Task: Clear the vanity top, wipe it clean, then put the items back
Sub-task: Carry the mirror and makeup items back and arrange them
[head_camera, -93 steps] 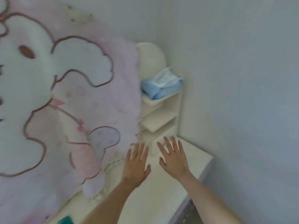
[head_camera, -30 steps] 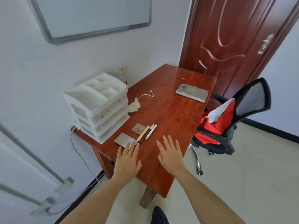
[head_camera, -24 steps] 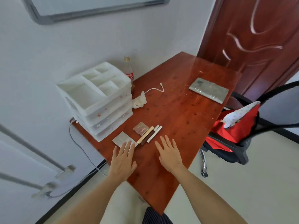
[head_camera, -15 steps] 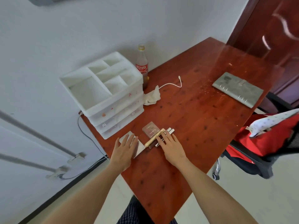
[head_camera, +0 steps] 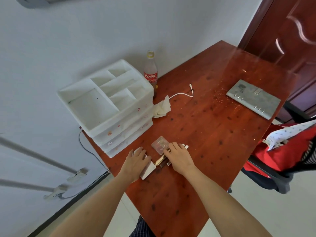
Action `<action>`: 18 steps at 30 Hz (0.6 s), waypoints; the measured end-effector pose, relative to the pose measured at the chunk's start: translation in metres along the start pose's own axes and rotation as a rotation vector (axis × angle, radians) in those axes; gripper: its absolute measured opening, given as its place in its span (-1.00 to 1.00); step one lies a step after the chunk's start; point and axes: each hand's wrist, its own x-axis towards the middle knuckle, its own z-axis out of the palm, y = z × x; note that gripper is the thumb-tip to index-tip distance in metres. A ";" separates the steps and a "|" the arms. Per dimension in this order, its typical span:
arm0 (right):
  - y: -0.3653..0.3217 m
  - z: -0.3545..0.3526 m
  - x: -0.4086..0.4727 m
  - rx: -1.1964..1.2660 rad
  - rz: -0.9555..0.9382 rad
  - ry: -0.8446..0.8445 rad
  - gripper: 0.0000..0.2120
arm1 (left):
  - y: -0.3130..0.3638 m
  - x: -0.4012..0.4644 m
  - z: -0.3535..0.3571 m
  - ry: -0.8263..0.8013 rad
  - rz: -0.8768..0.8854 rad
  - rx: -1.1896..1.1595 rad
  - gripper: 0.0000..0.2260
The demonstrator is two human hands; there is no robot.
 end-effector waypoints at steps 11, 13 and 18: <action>-0.009 0.004 -0.018 -0.013 0.111 -0.142 -0.66 | -0.007 -0.001 -0.007 0.093 0.079 0.003 -0.41; -0.014 0.001 -0.023 0.062 0.183 -0.108 -0.69 | -0.007 -0.002 -0.010 0.119 0.084 -0.035 -0.44; -0.015 -0.014 -0.032 0.266 0.475 -0.032 -0.75 | -0.004 0.000 -0.016 0.187 0.086 -0.061 -0.38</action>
